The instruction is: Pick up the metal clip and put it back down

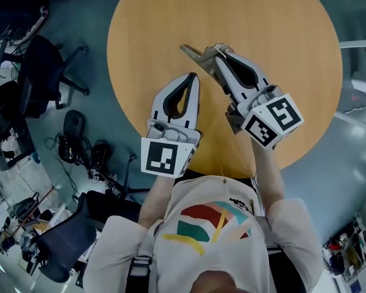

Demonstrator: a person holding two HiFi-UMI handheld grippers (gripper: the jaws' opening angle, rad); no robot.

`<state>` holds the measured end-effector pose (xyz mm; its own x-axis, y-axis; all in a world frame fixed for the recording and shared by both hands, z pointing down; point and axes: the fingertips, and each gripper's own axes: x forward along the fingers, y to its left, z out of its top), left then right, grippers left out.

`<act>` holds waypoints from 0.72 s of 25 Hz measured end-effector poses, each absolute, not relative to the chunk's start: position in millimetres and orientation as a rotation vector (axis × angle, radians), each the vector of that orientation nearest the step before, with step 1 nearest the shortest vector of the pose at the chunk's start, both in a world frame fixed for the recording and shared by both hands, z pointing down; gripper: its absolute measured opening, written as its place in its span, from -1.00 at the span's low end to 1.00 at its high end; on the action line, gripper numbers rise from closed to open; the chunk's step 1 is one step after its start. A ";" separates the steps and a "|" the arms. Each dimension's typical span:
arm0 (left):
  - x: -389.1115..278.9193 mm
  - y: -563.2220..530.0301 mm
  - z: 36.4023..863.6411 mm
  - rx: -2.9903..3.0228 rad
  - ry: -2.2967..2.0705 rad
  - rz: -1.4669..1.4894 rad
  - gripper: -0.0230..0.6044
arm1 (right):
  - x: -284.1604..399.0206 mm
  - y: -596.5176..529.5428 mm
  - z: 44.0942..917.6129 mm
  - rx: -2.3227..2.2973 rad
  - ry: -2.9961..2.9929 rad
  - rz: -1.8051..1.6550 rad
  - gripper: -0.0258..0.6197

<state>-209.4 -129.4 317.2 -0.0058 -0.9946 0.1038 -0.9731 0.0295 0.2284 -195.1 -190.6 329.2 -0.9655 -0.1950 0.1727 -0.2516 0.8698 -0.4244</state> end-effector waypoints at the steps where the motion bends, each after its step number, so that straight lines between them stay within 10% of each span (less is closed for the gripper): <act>1: -220.5 -125.0 323.3 2.012 -2.085 -0.126 -0.79 | -215.1 -189.5 341.5 0.314 -2.896 0.691 -0.79; 18: -363.7 -35.1 464.5 1.491 -2.271 -0.245 -0.79 | -446.1 -122.0 511.8 -0.030 -2.692 0.717 -0.79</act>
<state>-363.7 -35.1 464.5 -0.3433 -0.9078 0.2411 -0.8354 0.4124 0.3633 -446.1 -122.0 511.8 -0.9371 0.1101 0.3312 -0.0692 0.8715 -0.4855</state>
